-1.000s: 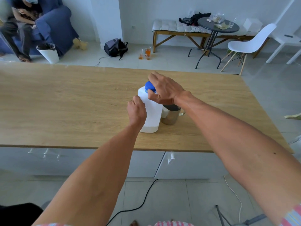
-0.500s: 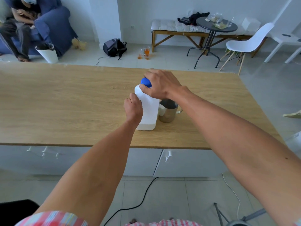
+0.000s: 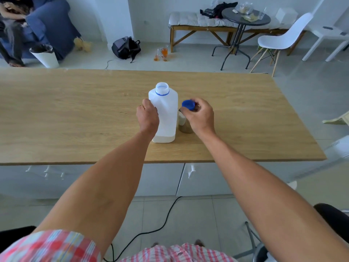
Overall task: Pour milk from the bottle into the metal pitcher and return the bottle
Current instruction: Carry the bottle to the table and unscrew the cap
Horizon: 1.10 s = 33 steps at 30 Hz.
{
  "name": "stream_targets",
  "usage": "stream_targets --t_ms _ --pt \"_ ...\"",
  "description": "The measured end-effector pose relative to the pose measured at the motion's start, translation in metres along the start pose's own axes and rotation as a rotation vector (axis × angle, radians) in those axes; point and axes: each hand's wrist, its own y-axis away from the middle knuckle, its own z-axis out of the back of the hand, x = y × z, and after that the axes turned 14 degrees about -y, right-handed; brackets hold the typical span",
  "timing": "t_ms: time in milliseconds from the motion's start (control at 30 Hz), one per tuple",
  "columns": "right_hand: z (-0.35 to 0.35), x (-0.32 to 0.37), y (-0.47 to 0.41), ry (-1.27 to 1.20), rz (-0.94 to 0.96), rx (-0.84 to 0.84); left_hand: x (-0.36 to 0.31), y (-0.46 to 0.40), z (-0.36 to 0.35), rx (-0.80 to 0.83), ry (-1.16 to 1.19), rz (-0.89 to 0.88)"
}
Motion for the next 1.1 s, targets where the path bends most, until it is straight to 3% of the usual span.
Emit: stream_targets --t_ms 400,867,1000,1100 --pt "0.011 -0.099 0.051 0.243 -0.194 0.031 0.003 -0.006 -0.004 -0.022 -0.030 -0.012" --pt "0.007 -0.116 0.057 0.390 -0.215 0.049 0.002 -0.005 -0.004 -0.024 -0.010 -0.029" --pt "0.010 -0.097 0.047 0.241 -0.221 -0.061 0.000 -0.003 -0.004 -0.016 -0.002 -0.038" --pt "0.016 -0.076 0.018 0.194 -0.040 -0.215 0.000 -0.002 -0.003 -0.010 0.009 -0.033"
